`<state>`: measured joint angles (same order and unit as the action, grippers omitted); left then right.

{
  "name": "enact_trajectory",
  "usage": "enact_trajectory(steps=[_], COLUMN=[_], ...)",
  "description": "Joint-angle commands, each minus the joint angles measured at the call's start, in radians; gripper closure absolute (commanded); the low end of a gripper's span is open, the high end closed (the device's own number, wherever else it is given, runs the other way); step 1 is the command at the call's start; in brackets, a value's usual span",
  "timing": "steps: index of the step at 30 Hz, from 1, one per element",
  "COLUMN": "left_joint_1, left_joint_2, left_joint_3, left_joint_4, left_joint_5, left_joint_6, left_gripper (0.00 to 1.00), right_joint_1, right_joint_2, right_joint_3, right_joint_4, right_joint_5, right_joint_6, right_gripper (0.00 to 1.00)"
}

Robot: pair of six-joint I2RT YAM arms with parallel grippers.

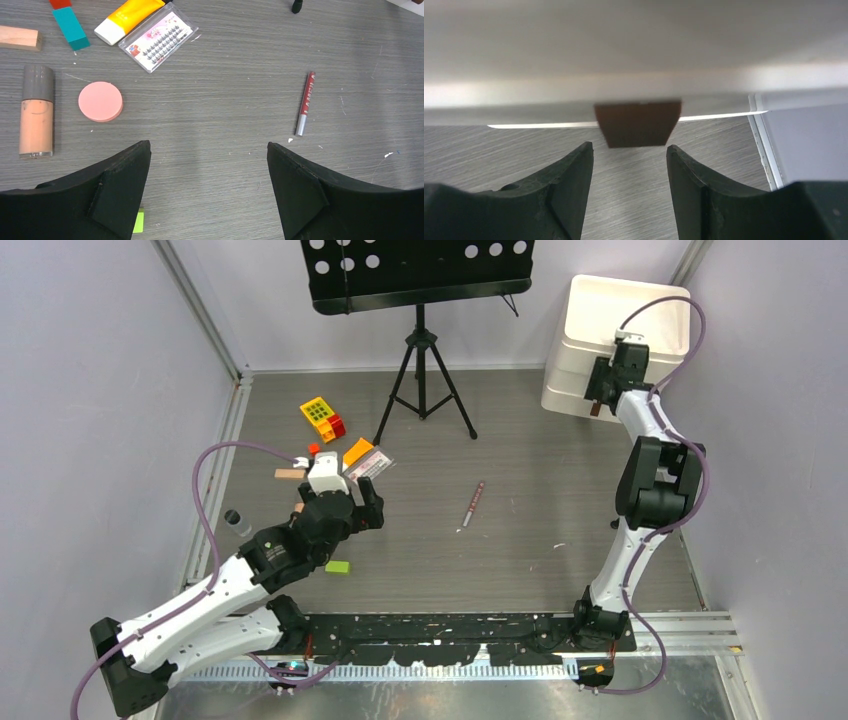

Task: Organize the makeup
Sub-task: Open the drawer in the storage box.

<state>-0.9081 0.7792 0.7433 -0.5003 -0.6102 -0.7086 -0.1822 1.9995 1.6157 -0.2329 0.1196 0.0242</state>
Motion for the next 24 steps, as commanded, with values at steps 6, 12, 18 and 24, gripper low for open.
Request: enact_trajectory(steps=[6,12,18,24], left_joint_1=[0.004,0.005,0.005,0.005], left_joint_2=[-0.009,-0.007,-0.013,-0.024], left_joint_3=[0.024,0.027,0.035,0.028], left_joint_4=[-0.009,-0.011,-0.031,-0.033], left_joint_5=[-0.04,-0.044,-0.055,-0.057], left_joint_6=[0.02,0.021,0.024,0.023], left_gripper=[0.12,0.12,0.12,0.11], right_joint_1=[-0.028,-0.029,-0.03,-0.03], right_joint_2=[0.058,0.092,0.104,0.108], right_joint_3=[0.086,0.113,0.136,0.136], right_joint_4=[0.071,0.097,0.1,0.098], right_joint_5=[-0.041,-0.103,-0.142,-0.149], right_joint_6=[-0.019,-0.016,-0.007,-0.013], right_gripper=[0.43,0.49,0.59,0.8])
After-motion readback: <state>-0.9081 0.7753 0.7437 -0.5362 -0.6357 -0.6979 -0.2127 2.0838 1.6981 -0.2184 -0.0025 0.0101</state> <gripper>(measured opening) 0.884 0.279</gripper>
